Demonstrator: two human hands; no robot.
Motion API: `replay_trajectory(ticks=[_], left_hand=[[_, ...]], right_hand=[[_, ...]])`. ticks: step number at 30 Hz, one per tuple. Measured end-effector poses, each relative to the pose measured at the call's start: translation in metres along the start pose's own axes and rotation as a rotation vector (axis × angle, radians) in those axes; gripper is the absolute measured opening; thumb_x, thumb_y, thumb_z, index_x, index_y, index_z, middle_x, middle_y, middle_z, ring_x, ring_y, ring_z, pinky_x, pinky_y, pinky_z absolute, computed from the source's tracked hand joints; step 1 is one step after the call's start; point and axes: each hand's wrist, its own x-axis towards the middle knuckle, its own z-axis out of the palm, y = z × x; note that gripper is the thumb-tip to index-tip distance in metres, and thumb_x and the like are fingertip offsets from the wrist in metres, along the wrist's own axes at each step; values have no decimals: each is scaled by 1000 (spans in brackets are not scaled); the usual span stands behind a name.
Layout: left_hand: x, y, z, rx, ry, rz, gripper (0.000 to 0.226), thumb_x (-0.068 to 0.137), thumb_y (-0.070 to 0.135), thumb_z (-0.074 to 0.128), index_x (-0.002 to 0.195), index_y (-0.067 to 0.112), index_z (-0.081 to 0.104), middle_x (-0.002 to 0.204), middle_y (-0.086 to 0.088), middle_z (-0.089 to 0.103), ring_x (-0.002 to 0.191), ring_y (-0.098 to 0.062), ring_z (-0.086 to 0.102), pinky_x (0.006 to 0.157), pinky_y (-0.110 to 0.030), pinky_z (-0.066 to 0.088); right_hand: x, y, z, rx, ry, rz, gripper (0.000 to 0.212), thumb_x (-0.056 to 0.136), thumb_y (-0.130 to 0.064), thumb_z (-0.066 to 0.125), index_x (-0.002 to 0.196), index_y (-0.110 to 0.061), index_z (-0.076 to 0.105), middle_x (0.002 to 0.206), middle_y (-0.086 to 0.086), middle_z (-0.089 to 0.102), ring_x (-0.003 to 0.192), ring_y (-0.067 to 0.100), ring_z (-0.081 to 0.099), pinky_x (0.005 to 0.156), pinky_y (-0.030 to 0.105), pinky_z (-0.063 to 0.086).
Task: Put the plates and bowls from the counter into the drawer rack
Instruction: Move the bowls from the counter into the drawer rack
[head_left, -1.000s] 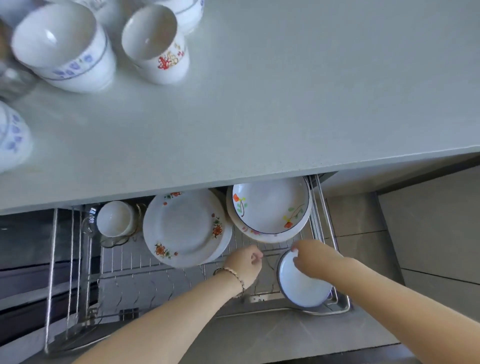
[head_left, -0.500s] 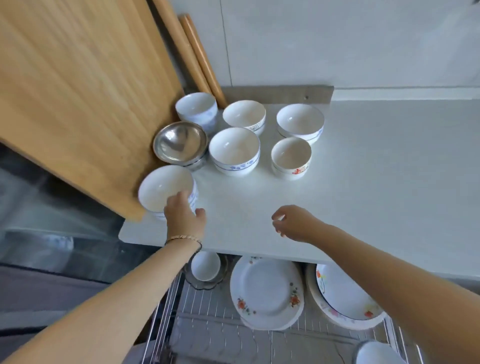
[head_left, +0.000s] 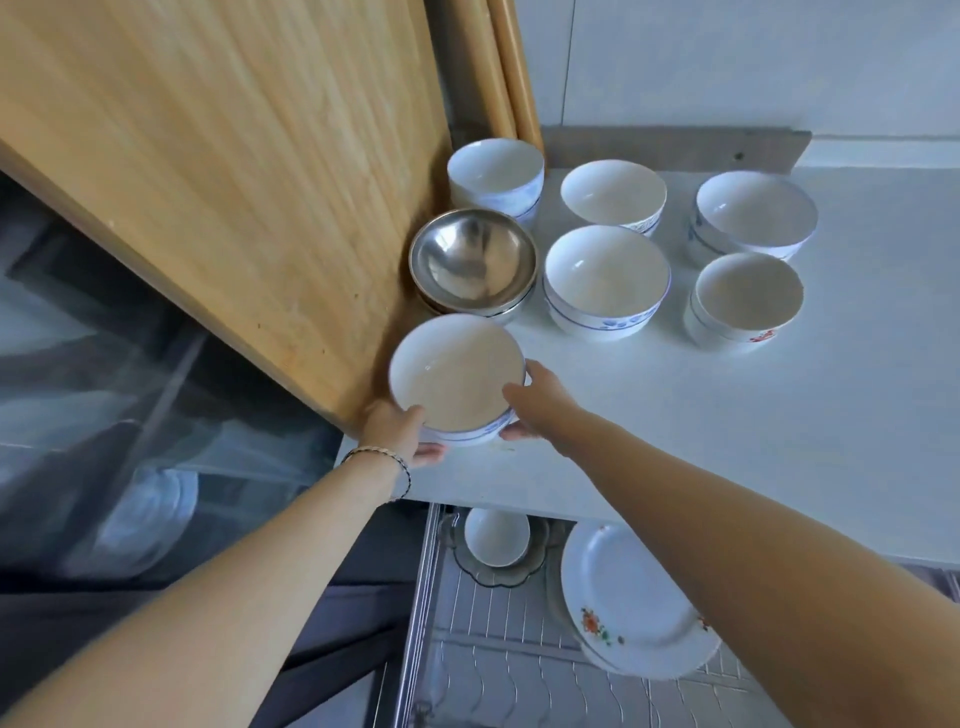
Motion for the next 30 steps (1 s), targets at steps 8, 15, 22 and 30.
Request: replay_trajectory(ticks=[8, 15, 22, 30], left_hand=[[-53, -10, 22, 133, -149, 130, 36, 89, 0, 43, 116, 23, 36, 88, 2, 54, 49, -17, 65, 55, -33, 57], [-140, -63, 110, 362, -381, 261, 49, 86, -4, 43, 115, 34, 35, 86, 5, 51, 64, -25, 63, 65, -43, 61], [-190, -157, 230, 614, -705, 248, 50, 86, 3, 48, 114, 42, 34, 96, 13, 52, 72, -10, 56, 49, -12, 52], [-204, -281, 329, 765, -825, 24, 62, 81, 5, 48, 129, 41, 38, 88, 15, 55, 77, -19, 58, 69, -29, 57]], right_hand=[[-55, 48, -52, 110, 45, -83, 54, 87, 3, 38, 135, -21, 42, 79, 7, 60, 66, 24, 65, 67, 31, 62], [-148, 130, -170, -54, 18, 16, 59, 84, 9, 48, 127, -31, 43, 79, 15, 61, 63, 22, 67, 60, 24, 61], [-200, 243, -279, -468, 78, 173, 40, 86, -14, 53, 121, -34, 52, 108, 5, 71, 95, 29, 67, 88, 36, 54], [-168, 370, -305, -1017, -114, 146, 59, 90, -2, 34, 134, -40, 44, 126, 4, 59, 115, 28, 56, 90, 36, 48]])
